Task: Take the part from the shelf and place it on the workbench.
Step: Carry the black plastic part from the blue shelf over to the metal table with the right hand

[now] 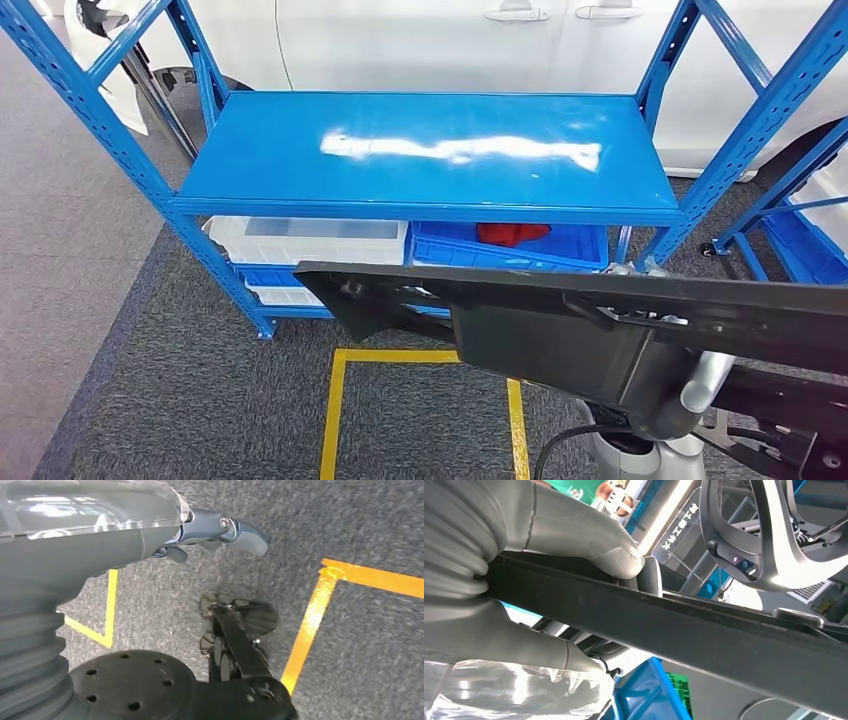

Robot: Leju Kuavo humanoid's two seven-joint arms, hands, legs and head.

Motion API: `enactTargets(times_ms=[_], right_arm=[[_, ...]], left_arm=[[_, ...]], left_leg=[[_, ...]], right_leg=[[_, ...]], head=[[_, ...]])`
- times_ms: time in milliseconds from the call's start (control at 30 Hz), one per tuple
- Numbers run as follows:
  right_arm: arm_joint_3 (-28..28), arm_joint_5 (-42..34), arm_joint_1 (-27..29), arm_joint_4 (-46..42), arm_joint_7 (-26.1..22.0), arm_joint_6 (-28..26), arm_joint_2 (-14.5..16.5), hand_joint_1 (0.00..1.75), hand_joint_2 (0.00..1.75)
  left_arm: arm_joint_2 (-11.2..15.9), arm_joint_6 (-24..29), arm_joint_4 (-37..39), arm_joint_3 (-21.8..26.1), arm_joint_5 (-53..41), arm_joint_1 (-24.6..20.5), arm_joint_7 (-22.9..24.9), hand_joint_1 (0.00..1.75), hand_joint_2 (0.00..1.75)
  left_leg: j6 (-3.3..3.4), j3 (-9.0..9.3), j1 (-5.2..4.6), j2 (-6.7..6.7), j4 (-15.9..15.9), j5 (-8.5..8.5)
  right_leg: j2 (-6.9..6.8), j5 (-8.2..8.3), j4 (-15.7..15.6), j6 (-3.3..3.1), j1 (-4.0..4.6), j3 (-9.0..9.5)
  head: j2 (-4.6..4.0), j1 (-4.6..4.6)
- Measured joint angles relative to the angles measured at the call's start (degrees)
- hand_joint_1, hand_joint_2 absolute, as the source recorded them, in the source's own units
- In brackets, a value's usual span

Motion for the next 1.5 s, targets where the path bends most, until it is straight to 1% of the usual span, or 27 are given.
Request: enactTargets(times_ms=[33,133,167,200,267,333,367,433,467,500,533,567,633,700,767,833,867,967,1000,1033,1100,1167,1233,1300,1367,1433,1500], right_arm=[[-0.2,-0.16,0.15,0.01,0.0,0.45,0.15,1.75,1.75],[-1.31,-0.63,0.39,0.0,0.0,2.36,0.91,1.75,1.75],[-1.78,-0.68,0.46,-0.01,0.0,2.92,1.2,1.75,1.75],[-2.2,-0.68,0.56,-0.01,0.0,3.31,1.46,1.75,1.75],[-2.87,-0.69,0.72,-0.02,0.0,3.64,1.83,1.75,1.75],[-3.38,-0.7,0.81,-0.04,0.0,3.66,2.03,1.75,1.75],[-3.65,-0.71,0.88,-0.05,0.0,3.71,2.09,1.75,1.75],[-4.21,-0.77,1.16,-0.05,0.0,4.17,2.16,1.75,1.75],[-4.56,-0.88,1.33,-0.05,0.0,4.71,2.21,1.75,1.75],[-4.97,-1.05,1.45,-0.05,0.0,5.42,2.31,1.75,1.75],[-5.44,-1.29,1.49,-0.05,0.0,6.21,2.47,1.75,1.75],[-5.9,-1.55,1.46,-0.05,0.0,6.9,2.68,1.75,1.75],[-6.66,-1.93,1.27,-0.05,0.0,7.61,3.02,1.75,1.75],[-6.96,-1.74,0.99,0.04,0.0,6.8,3.11,1.75,1.75],[-6.87,-0.81,0.62,0.27,0.0,4.68,3.11,1.75,1.75],[-6.31,0.69,0.06,0.62,0.0,2.37,3.11,1.75,1.75],[-5.83,1.56,-0.29,0.8,0.0,1.25,3.1,1.75,1.75],[-3.95,4.59,-1.01,1.25,0.0,-2.93,2.99,1.75,1.75],[-3.39,5.51,-1.08,1.33,0.0,-4.45,2.86,1.75,1.75],[-2.92,6.32,-1.14,1.39,0.0,-5.91,2.64,1.75,1.75],[-2.22,7.41,-1.4,1.43,0.0,-8.02,2.11,1.75,1.75],[-1.41,8.23,-1.92,1.33,0.0,-9.69,1.49,1.75,1.75],[-0.31,8.69,-2.33,0.82,0.0,-11.27,0.66,1.75,1.75],[0.77,9.08,-2.43,-0.28,0.0,-12.81,-0.49,1.75,1.75],[1.9,9.86,-2.53,-1.85,0.0,-14.62,-1.91,1.75,1.75],[3.37,10.74,-2.62,-3.35,0.0,-16.51,-3.18,1.75,1.75],[4.91,11.23,-2.56,-4.4,0.0,-18.19,-4.17,1.75,1.75]], left_arm=[[-0.01,0.03,0.0,0.01,0.02,0.05,-0.02,0.0,1.75],[0.04,0.08,0.0,0.01,-0.07,0.03,-0.31,0.0,1.75],[0.06,0.07,0.0,0.0,-0.15,0.01,-0.45,0.0,1.75],[0.08,0.05,0.0,0.0,-0.22,0.0,-0.55,0.0,1.75],[0.07,0.02,0.0,0.0,-0.28,0.03,-0.66,0.0,1.75],[0.05,0.01,0.0,0.01,-0.29,0.03,-0.67,0.0,1.75],[0.04,0.0,0.0,0.01,-0.29,0.01,-0.68,0.0,1.75],[0.05,0.0,0.0,0.01,-0.29,0.01,-0.73,0.0,1.75],[0.05,-0.01,0.0,0.01,-0.29,0.04,-0.77,0.0,1.75],[0.06,-0.01,0.0,0.02,-0.28,0.06,-0.81,0.0,1.75],[0.06,-0.01,0.0,0.02,-0.27,0.08,-0.85,0.0,1.75],[0.06,-0.01,0.0,0.03,-0.23,0.08,-0.88,0.0,1.75],[0.05,0.01,0.0,0.03,-0.08,0.02,-0.99,0.0,1.75],[0.07,0.1,0.0,0.06,0.13,-0.02,-1.22,0.0,1.75],[0.14,0.34,0.0,0.13,0.35,-0.05,-1.37,0.0,1.75],[0.39,0.65,0.0,0.19,0.51,-0.15,-1.48,0.0,1.75],[0.51,0.84,0.0,0.2,0.55,-0.22,-1.57,0.0,1.75],[0.84,1.54,0.0,0.22,0.61,-0.25,-2.04,0.0,1.75],[1.01,1.7,0.0,0.25,0.67,-0.22,-2.26,0.0,1.75],[1.19,1.81,0.0,0.28,0.74,-0.19,-2.48,0.0,1.75],[1.61,2.13,0.0,0.38,0.89,-0.19,-2.87,0.0,1.75],[2.04,3.03,0.0,0.51,0.79,-0.2,-3.27,0.0,1.75],[2.32,4.41,0.0,0.57,0.46,-0.13,-3.74,0.0,1.75],[2.43,5.28,0.0,0.57,0.06,-0.11,-4.15,0.0,1.75],[2.45,5.45,0.0,0.57,-0.21,-0.19,-4.29,0.0,1.75],[2.46,5.54,0.0,0.58,-0.36,-0.12,-3.96,0.0,1.75],[2.46,5.93,0.0,0.58,-0.64,0.06,-3.14,0.0,1.75]], left_leg=[[0.07,1.05,0.0,0.0,-0.9,0.8],[0.78,8.57,-0.12,-0.05,-12.63,4.82],[1.03,10.27,-0.23,-0.07,-15.54,5.3],[1.24,11.03,-0.36,-0.1,-16.97,5.25],[1.69,10.93,-0.36,-0.08,-17.41,5.41],[2.41,10.7,-0.08,0.02,-17.79,5.89],[2.77,10.54,0.05,0.08,-17.96,6.17],[3.12,9.99,-0.05,0.12,-17.88,6.51],[3.16,9.73,-0.11,0.13,-17.78,6.62],[3.17,9.51,-0.16,0.13,-17.64,6.7],[3.13,9.37,-0.18,0.11,-17.45,6.72],[3.07,9.29,-0.19,0.08,-17.26,6.7],[2.83,9.18,-0.3,0.1,-16.86,6.6],[2.3,8.91,-0.45,0.24,-16.66,6.63],[1.6,8.73,-0.52,0.57,-16.73,6.79],[0.94,8.06,-0.48,0.62,-15.14,5.87],[0.66,7.2,-0.46,0.46,-12.93,4.5],[0.18,2.81,-0.23,0.06,-2.24,-1.33],[0.12,1.94,-0.17,0.05,-0.1,-2.07],[0.12,2.06,-0.11,0.03,-0.09,-1.61],[0.29,5.3,-0.01,-0.52,-6.27,2.07],[0.63,8.97,0.11,-2.73,-13.69,4.71],[0.96,10.02,0.04,-3.98,-16.22,4.97],[1.53,9.96,0.03,-2.92,-16.53,5.35],[2.29,10.02,0.26,-1.63,-17.12,5.85],[2.73,9.94,0.29,-0.24,-17.38,6.07],[2.81,9.77,0.17,1.22,-17.29,6.05]], right_leg=[[0.02,0.14,0.15,0.05,0.05,-0.28],[0.07,0.28,0.67,0.36,0.18,-0.7],[0.07,0.36,0.82,0.6,0.26,-0.81],[0.07,0.47,0.91,0.89,0.31,-0.94],[0.09,0.71,0.96,1.59,0.4,-1.15],[0.19,-0.44,2.39,2.15,0.38,-1.85],[0.24,-2.02,4.76,2.37,0.34,-2.91],[0.29,-6.17,12.71,2.66,0.16,-6.45],[0.29,-7.53,16.38,2.76,0.09,-8.11],[0.29,-7.8,18.29,2.8,0.05,-8.91],[0.28,-6.85,17.67,2.77,0.01,-8.47],[0.28,-4.97,14.63,2.64,-0.01,-6.84],[0.02,-1.46,6.1,2.13,0.14,-2.54],[-0.13,-0.35,1.76,1.57,0.46,-0.72],[0.29,-0.16,1.46,1.03,0.54,-1.0],[0.72,0.33,1.1,0.42,0.24,-1.13],[0.91,0.58,0.9,0.13,0.06,-1.18],[1.64,0.92,0.97,-0.27,0.15,-1.66],[1.98,0.98,1.09,-0.28,0.2,-1.86],[2.36,1.03,1.25,-0.25,0.23,-2.01],[3.28,1.06,1.58,-0.12,0.23,-2.16],[4.28,1.17,1.88,0.28,0.28,-2.47],[5.33,1.52,2.02,1.02,0.15,-3.08],[6.17,1.81,2.01,1.78,-0.06,-3.48],[4.66,0.32,4.13,2.3,0.1,-4.57],[2.0,-3.37,10.71,2.61,0.21,-7.65],[0.96,-6.04,17.56,2.88,0.04,-10.82]], head=[[0.0,0.0],[0.0,0.0],[0.0,0.0],[0.0,0.0],[0.0,0.0],[0.0,0.0],[0.0,0.0],[0.0,0.0],[0.0,0.0],[0.0,0.0],[0.0,0.0],[0.0,0.0],[0.0,0.0],[0.0,0.0],[0.0,-0.01],[0.0,-0.01],[0.0,-0.01],[0.0,-0.02],[0.0,-0.02],[0.0,-0.02],[0.0,-0.02],[0.0,-0.02],[0.0,-0.01],[0.0,-0.02],[0.0,0.02],[0.0,0.04],[0.0,0.03]])
